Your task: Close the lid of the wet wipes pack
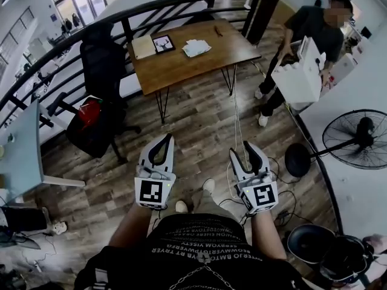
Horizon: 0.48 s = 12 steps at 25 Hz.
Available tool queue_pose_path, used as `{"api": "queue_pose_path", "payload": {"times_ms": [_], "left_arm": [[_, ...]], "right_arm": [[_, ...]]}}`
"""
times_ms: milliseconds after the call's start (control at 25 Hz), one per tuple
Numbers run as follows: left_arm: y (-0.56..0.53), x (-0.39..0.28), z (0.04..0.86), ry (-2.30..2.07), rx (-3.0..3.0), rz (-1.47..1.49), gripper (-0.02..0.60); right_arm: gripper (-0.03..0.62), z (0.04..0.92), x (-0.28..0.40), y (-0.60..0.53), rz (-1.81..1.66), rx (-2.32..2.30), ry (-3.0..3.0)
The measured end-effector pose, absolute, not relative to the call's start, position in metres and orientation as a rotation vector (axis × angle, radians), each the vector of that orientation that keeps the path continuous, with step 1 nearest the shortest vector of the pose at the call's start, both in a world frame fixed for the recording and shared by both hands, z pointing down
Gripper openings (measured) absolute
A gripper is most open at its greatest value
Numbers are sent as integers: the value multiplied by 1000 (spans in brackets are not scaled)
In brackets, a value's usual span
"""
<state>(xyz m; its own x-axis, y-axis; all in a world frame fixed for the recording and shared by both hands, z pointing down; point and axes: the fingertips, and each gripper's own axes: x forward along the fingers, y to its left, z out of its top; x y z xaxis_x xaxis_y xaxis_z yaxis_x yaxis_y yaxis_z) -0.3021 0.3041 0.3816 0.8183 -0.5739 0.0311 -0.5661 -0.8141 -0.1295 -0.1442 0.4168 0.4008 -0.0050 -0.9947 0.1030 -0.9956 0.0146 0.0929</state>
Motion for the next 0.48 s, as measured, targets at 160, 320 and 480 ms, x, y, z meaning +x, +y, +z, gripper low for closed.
{"api": "queue_pose_path", "payload": {"times_ms": [160,320,480], "left_arm": [[288,-284,378,929,-2882,-105,28],[276,-273,381,954,-2877,-122,28],[263,-265,385,980,-2862,-151,28]], "right_arm": [[192,398,-127,396,5,2083,-2155],[192,399,-120,375,3,2036,-2200],[192,403,-109,357,7,2019,-2231]]}}
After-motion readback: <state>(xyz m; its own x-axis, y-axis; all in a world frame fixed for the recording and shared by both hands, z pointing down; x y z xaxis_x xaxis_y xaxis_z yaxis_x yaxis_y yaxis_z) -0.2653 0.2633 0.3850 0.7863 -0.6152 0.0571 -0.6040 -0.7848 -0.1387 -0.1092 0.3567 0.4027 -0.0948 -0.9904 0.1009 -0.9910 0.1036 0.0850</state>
